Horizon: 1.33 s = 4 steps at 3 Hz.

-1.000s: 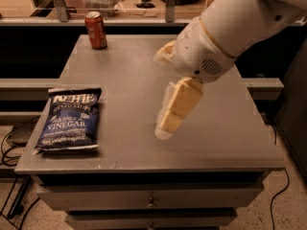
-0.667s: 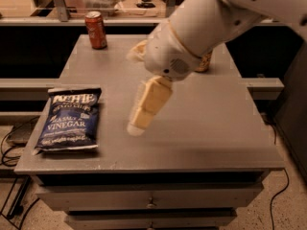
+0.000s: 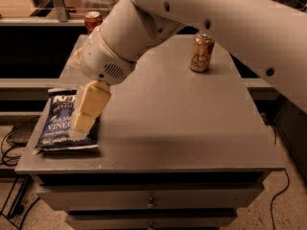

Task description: Pick blue chip bag

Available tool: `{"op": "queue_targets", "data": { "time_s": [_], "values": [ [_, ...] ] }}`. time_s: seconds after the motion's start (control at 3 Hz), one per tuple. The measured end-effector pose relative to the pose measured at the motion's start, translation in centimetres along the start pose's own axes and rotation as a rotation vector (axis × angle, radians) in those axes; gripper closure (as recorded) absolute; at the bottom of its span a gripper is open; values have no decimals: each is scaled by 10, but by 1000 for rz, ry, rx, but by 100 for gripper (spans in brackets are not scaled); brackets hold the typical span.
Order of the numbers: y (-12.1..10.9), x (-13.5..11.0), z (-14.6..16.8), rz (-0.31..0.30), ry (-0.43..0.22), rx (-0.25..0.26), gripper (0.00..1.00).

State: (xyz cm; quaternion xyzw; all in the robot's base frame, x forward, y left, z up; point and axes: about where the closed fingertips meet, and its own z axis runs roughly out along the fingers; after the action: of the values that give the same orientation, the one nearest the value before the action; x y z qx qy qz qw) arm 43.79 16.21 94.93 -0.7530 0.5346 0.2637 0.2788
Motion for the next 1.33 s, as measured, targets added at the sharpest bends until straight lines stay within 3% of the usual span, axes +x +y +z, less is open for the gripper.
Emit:
{"op": "queue_targets", "data": {
  "time_s": [0.67, 1.0, 1.33],
  "values": [
    [8, 2, 19, 10, -22, -44, 0],
    [18, 17, 55, 69, -107, -90, 0],
    [22, 31, 97, 140, -181, -79, 0]
  ]
}}
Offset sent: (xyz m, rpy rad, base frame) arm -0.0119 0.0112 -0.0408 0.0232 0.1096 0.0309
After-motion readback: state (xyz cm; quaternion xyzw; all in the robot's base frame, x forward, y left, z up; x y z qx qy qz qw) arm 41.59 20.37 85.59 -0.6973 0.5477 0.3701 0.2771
